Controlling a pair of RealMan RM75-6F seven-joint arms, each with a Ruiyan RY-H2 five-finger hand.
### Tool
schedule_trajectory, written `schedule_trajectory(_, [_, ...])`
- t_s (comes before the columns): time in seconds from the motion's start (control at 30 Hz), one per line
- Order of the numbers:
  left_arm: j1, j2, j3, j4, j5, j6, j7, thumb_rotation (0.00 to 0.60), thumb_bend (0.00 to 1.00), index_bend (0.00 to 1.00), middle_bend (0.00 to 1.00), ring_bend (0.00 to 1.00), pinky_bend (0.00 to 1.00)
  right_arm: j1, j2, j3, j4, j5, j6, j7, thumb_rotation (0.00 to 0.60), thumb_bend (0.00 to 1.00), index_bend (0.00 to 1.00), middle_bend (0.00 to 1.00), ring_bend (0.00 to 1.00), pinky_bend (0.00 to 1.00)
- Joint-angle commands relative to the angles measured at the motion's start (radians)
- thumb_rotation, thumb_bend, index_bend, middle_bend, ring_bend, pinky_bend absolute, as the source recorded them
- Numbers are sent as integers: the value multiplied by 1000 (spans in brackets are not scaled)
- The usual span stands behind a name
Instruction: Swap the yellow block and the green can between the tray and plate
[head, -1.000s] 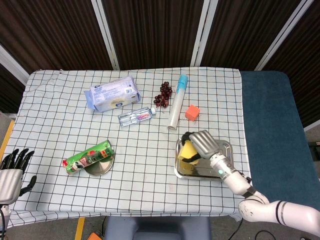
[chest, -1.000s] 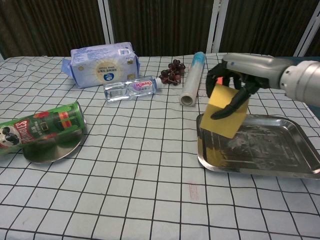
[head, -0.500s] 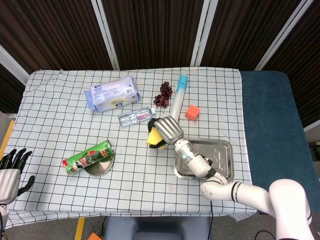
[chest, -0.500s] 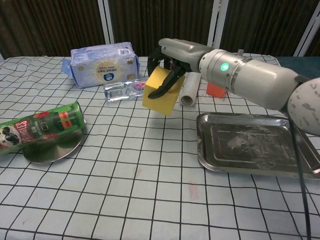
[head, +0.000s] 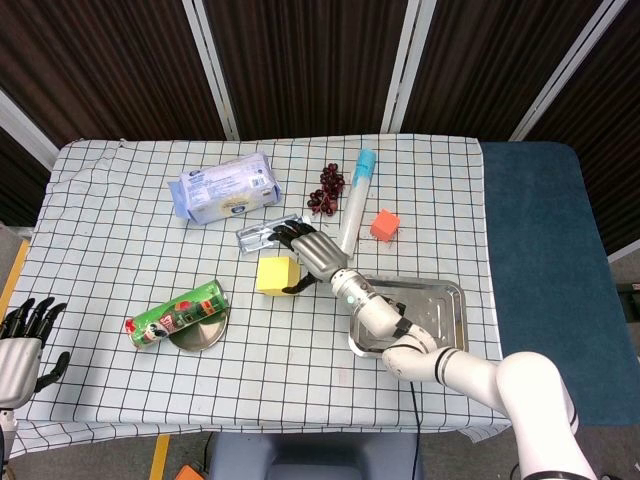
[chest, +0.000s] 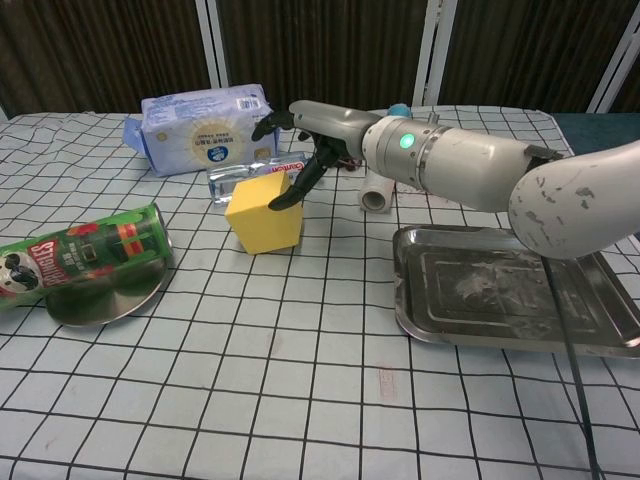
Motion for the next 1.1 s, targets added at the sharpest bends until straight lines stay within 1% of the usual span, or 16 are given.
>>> schedule_trajectory(0.03, [-1,0,2,0,3,-1,5,600,379,134,95,0,149,-18,46,-32,-49,-55,55,-15,600,114,122,17,0,90])
schedule_trajectory(0.07, [-1,-2,3,1,7,1,8,600,379,134,95,0,150,-61,110,-67,-135,-109,136,-60,600,114,103,4,0,76])
schedule_trajectory(0.13, [-1,-4,4,2,7,1,12,600,379,134,95,0,150,-118,192,-102,-250,-152,223,-131,600,114,90,0,0,62])
schedule_trajectory(0.23, [-1,-7,4,-3,8,3,19,600,379,134,95,0,150,-230,335,-167,-439,-202,358,-276,600,114,88,0,0,56])
schedule_trajectory(0.27, [-1,-8,6,-2,11,4,25,600,379,134,95,0,150,-279,395,-196,-512,-216,408,-326,600,114,88,0,0,56])
schedule_trajectory(0.33, [-1,-11,8,-5,14,5,35,600,379,134,95,0,150,-354,481,-239,-607,-236,481,-365,600,114,92,0,0,55])
schedule_trajectory(0.37, [-1,-14,8,-9,14,5,43,600,379,134,96,0,149,-400,533,-269,-655,-250,524,-363,600,114,94,0,0,55])
schedule_trajectory(0.43, [-1,-15,8,-18,16,7,52,600,379,134,97,0,149,-465,598,-309,-698,-272,590,-334,600,114,96,0,0,35])
schedule_trajectory(0.5, [0,-18,2,-28,15,18,64,600,380,132,99,0,150,-534,644,-342,-689,-300,672,-307,600,114,97,0,0,1])
schedule_trajectory(0.57, [0,-24,-3,-36,15,26,74,600,379,127,100,0,150,-581,671,-365,-668,-312,718,-279,600,113,97,0,0,0])
schedule_trajectory(0.67, [-10,-24,-8,-62,10,13,98,600,378,111,100,0,149,-658,704,-391,-629,-283,768,-260,600,100,81,0,0,0])
schedule_trajectory(0.77, [-35,-26,-14,-89,20,-9,130,600,379,76,87,0,151,-742,709,-404,-596,-231,819,-258,600,66,60,0,0,0])
schedule_trajectory(0.87, [-65,-32,-25,-135,9,-49,163,600,379,14,29,0,152,-812,719,-417,-590,-182,841,-222,600,40,28,0,0,0])
schedule_trajectory(0.97, [-109,-46,-37,-173,-20,-120,207,600,388,0,0,0,139,-859,724,-414,-586,-169,871,-157,600,25,1,0,0,0])
schedule_trajectory(1.03, [-144,-54,-47,-203,-62,-185,232,600,378,0,0,0,123,-885,718,-409,-574,-188,911,-139,600,22,0,0,0,0])
schedule_trajectory(1.1, [-178,-66,-58,-218,-104,-245,247,600,366,0,0,0,117,-901,711,-407,-554,-232,952,-142,600,20,0,0,0,0])
